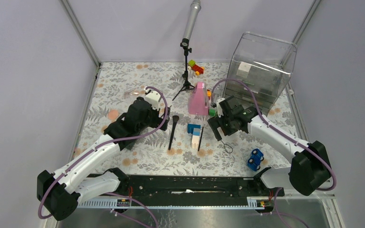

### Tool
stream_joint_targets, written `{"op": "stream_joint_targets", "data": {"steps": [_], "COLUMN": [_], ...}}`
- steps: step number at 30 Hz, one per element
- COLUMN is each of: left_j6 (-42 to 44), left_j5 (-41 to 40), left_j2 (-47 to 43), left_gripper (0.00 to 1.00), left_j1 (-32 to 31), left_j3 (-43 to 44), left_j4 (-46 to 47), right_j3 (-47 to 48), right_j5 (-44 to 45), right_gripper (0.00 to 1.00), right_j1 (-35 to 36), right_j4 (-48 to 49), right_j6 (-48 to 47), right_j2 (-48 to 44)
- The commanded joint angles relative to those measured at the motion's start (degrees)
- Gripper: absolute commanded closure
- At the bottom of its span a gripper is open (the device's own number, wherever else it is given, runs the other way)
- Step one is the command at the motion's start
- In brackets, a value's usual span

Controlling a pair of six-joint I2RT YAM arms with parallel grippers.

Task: Organize the makeup
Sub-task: Move the makeup tool to the center of the board, then pick up the makeup tool from the center of the board.

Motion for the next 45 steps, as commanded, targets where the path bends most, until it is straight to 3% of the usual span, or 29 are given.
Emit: {"op": "stream_joint_targets", "data": {"steps": [1,4,8,17,25,32,37,45], "left_j6": [-0.1,-0.1,0.0,0.0,0.0,0.1,0.1,0.0], "left_j5": [-0.9,-1.1,-1.4,-1.5,-1.7,-1.6,-1.6,-1.6], "left_j2": [-0.5,-0.6,-0.6,-0.4,-0.2,-0.1,-0.1,-0.2], "left_gripper": [0.01,0.01,0.01,0.01,0.01,0.01,0.01,0.01], "left_j1": [0.3,0.3,0.3,0.3,0.3,0.3,0.3,0.3], "left_j3": [0.1,0.1,0.0,0.0,0.0,0.0,0.0,0.0], "left_j4": [1.5,1.4,1.3,1.3,1.3,1.3,1.3,1.3], "right_j3": [2.3,2.8,4.2,2.7,0.9,1.3,2.2,3.3], "right_j5": [9.1,10.1,1.7,-0.6,-3.3,-2.9,-2.7,-2.7], "right_gripper": [0.00,0.01,0.02,0.04,0.32,0.35,0.60,0.80], "right_j1": [0.1,0.1,0.3,0.3,0.6,1.1,1.3,2.9], "right_j4": [-6.7,-7.2,-10.4,-9.2,-6.1,-6.3,-6.9,-5.8], "right_j6": [-0.8,-3.9,-9.2,-15.9,-15.4,-15.4,-15.5,-14.6], "right_j2": [2.4,6.1,12.1,18.5,20.4,23.7,26.8,26.9]}}
